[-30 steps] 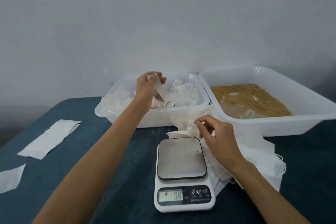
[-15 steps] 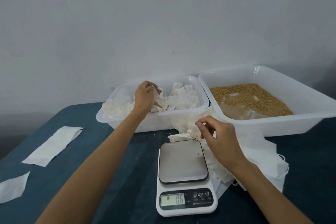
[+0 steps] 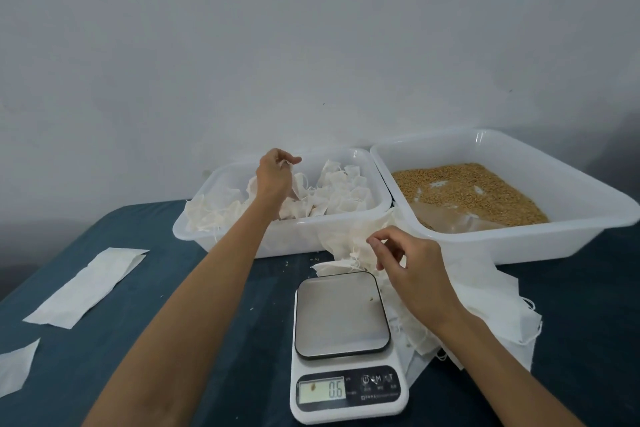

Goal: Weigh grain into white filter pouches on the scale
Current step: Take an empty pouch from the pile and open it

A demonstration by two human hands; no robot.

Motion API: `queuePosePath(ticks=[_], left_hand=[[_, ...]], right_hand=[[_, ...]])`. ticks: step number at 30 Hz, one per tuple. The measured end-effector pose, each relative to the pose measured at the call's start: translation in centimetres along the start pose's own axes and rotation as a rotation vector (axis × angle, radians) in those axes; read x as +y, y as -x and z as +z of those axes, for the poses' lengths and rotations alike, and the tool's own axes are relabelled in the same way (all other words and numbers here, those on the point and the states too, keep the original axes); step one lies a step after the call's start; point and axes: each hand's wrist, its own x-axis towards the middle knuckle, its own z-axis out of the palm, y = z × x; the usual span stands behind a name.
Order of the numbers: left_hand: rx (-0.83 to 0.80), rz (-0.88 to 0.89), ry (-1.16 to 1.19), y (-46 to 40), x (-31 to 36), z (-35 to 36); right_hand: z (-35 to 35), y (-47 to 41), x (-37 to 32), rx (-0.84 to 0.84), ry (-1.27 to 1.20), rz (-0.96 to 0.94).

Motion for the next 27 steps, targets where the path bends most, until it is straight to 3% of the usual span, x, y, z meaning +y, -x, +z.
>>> queuePosePath(ticks=[5, 9, 11, 14, 15, 17, 19, 21, 27], left_hand=[[-0.259, 0.003, -0.403, -0.2, -2.1, -0.8], [-0.313, -0.027, -0.474, -0.7, -1.6, -1.8], [-0.225, 0.115, -0.519, 0.1, -1.1, -2.2], [0.003, 0.449, -0.401, 4.4, -0.8, -2.7], [0.001, 0.54, -0.375, 6.1, -0.9, -2.7], [-0.174, 0.63, -0.416, 9.1, -1.5, -2.7], [-0.442, 0.629, -0.572, 11.1, -2.4, -2.4], [-0.601, 0.602, -0.752, 11.8, -3.2, -1.7], [-0.58, 0.541, -0.881, 11.4, -3.5, -0.4]], right_hand=[[-0.1, -0.1, -0.2, -0.006, 0.004, -0.006], [-0.1, 0.0, -0.2, -0.027, 0.004, -0.009], [-0.1, 0.0, -0.1, -0.041, 0.008, -0.004], [-0.1, -0.1, 0.1, -0.04, 0.014, -0.004], [-0.1, -0.1, 0.1, -0.032, 0.014, -0.009], [-0.1, -0.1, 0.1, -0.016, 0.016, -0.024], [0.0, -0.1, 0.1, -0.013, 0.02, -0.032], [0.2, 0.0, 0.2, -0.021, 0.024, -0.031], [0.3, 0.1, 0.3, -0.046, 0.029, -0.026]])
